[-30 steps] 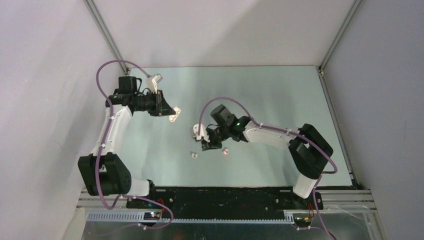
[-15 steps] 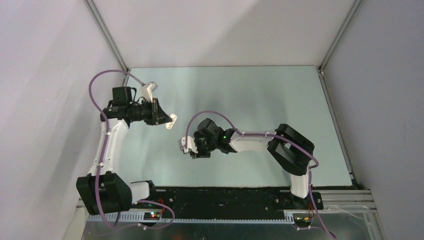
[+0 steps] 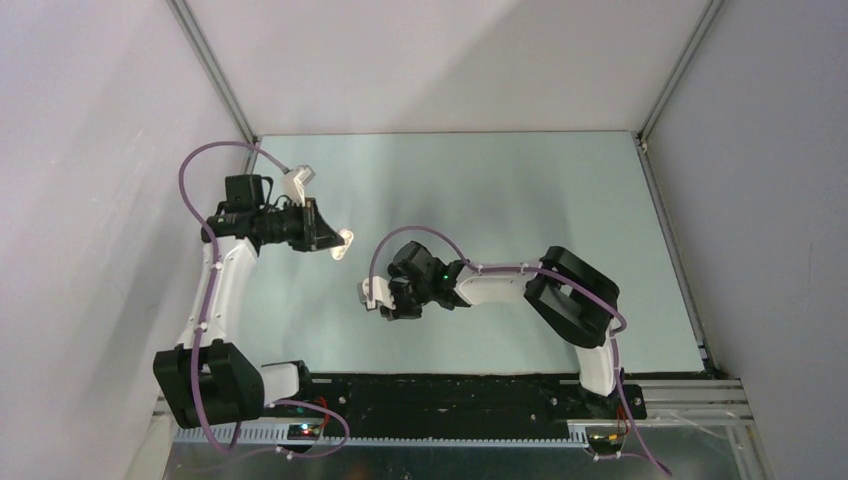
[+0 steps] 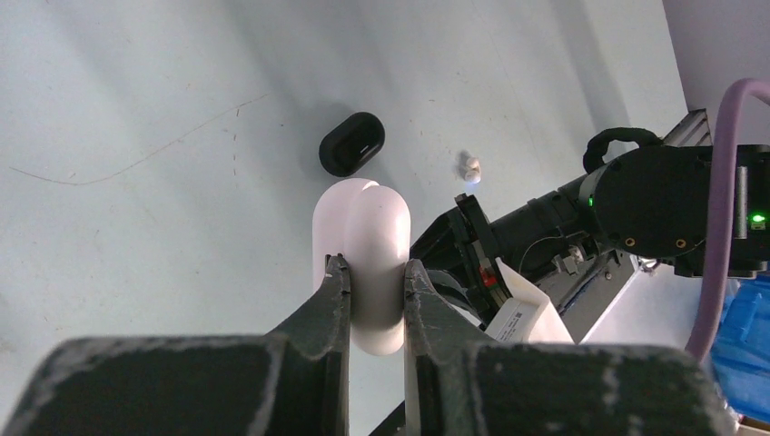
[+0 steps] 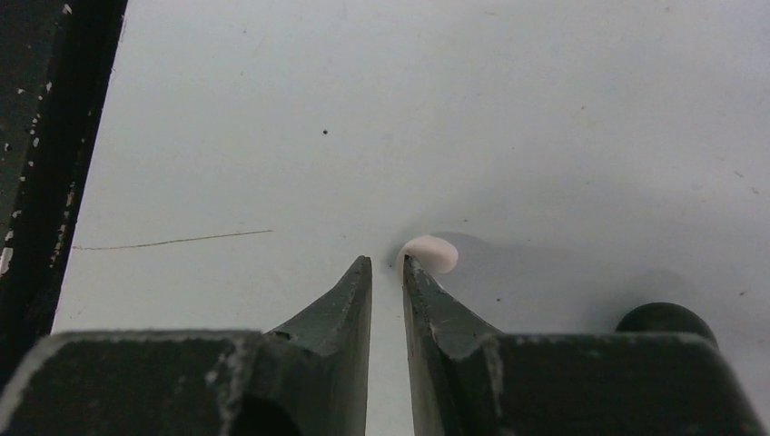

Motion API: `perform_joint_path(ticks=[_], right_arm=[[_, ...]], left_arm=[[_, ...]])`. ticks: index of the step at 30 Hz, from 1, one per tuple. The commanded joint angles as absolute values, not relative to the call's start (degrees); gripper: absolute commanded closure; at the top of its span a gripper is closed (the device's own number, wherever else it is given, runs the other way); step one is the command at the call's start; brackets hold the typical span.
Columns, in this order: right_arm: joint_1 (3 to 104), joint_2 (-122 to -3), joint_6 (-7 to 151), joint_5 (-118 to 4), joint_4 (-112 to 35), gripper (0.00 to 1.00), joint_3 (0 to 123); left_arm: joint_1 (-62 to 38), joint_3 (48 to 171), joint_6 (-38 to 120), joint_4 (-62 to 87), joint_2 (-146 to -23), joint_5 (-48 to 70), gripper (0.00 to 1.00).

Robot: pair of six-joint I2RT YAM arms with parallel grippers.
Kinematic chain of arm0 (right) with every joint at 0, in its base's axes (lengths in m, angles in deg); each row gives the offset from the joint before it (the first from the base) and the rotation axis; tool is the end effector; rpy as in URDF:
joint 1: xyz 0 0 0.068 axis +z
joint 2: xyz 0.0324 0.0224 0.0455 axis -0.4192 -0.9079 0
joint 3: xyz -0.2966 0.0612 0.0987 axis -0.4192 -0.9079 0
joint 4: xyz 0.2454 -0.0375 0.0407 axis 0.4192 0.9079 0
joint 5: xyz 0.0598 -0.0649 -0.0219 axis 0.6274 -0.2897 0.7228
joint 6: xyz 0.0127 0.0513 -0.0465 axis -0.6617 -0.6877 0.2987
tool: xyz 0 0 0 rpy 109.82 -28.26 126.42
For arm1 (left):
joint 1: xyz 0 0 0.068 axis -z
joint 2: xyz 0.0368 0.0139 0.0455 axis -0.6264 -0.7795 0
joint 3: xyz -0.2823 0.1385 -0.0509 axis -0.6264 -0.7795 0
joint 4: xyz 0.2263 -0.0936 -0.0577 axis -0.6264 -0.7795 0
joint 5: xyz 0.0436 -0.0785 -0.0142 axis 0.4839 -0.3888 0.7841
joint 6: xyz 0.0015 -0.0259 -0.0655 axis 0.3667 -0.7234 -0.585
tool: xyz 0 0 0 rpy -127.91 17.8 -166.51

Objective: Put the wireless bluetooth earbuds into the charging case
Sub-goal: Pick up the right earbud from the center of the board.

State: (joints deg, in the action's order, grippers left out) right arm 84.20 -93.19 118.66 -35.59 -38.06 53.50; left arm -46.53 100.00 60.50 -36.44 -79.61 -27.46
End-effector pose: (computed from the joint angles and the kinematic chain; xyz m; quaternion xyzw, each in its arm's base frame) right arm 0.1959 0.3861 0.1929 -0.7431 0.5094 0.2897 0.3231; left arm 0.2245 -0.0120 0.3417 0.1196 0.8736 -0.3391 0.3280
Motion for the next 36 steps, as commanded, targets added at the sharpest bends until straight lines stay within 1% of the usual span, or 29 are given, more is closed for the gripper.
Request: perform_joint_path(ticks=[1,9,22,24,30,34,36], right_arm=[[84.61,-94.41,119.58,-36.57,-39.93,0.76,53.59],[84.57,-94.61,119.12,-38.58,-40.93,0.72,53.58],[84.45,-93.87,116.62,-44.89,-44.13,0.74,53.62],[84.38,-93.75,116.3,-45.25,-44.28,0.76,53.58],[84.17,-93.27,116.07,-46.21,-44.51,0.87,53.58],[83.8,-91.3,117.19,-45.89,-43.1,1.0,53.71],[83.0,-88.52,118.02,-43.16,-41.06,1.0,53.72]], left_arm=[[-47.41,99.12,62.04,-35.74,-79.65,-29.46,1.0],[-47.59,99.09,62.03,-35.75,-80.17,-29.65,1.0],[-47.57,99.49,61.48,-35.68,-80.27,-30.14,1.0],[-47.61,99.45,61.46,-35.75,-80.2,-30.28,1.0],[-47.57,99.76,61.26,-35.72,-80.23,-30.48,1.0],[-47.53,99.66,61.82,-35.72,-80.16,-30.64,1.0],[-47.43,99.58,62.76,-35.72,-80.23,-30.81,1.0]])
